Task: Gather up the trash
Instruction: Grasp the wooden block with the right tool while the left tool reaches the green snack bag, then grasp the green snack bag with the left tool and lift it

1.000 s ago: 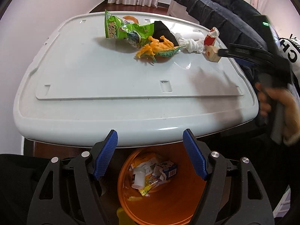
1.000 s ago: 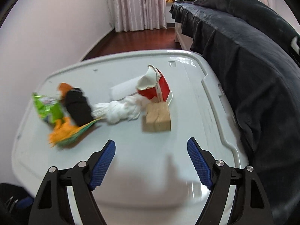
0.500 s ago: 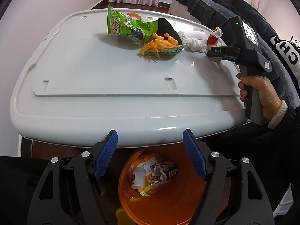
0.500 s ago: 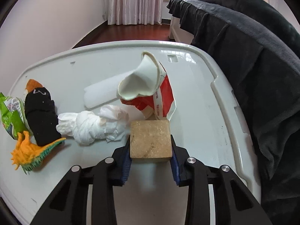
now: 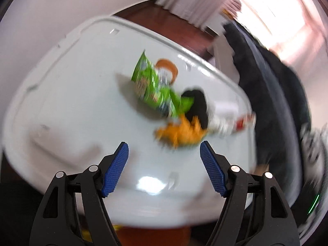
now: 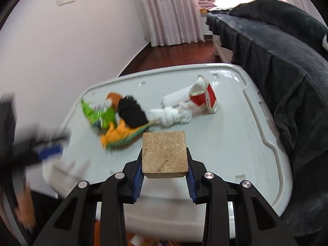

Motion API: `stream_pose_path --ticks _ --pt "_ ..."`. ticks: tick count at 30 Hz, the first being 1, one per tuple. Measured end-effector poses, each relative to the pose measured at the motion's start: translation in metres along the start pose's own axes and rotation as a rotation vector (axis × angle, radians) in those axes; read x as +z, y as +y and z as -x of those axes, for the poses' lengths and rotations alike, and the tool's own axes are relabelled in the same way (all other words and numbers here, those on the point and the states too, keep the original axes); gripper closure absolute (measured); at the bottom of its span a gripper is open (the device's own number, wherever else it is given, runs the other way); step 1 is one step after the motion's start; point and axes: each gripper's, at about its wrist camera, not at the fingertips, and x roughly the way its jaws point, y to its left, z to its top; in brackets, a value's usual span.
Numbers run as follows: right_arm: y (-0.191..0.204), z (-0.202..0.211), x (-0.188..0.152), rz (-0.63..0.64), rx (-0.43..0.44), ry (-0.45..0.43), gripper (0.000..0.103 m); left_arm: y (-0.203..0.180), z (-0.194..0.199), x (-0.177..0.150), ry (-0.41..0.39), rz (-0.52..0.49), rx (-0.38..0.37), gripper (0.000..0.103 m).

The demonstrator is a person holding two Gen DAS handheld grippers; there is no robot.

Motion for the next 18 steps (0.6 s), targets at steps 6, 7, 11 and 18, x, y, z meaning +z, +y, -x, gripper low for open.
stream_pose_path --ticks 6,7,11,18 --pt "-0.008 -0.017 0.009 -0.024 0.055 0.03 0.068 -0.002 -0.042 0.05 0.019 0.231 -0.013 0.032" --pt "-0.009 -0.017 0.009 -0.027 0.061 0.031 0.068 -0.003 -0.052 0.055 0.029 0.255 -0.003 0.032" --pt "-0.009 -0.013 0.01 -0.035 0.09 0.023 0.068 0.001 -0.071 0.06 0.037 0.299 0.027 0.032" --pt "-0.003 -0.013 0.01 -0.028 0.117 0.032 0.068 -0.002 -0.1 0.06 0.075 0.265 0.137 0.032"
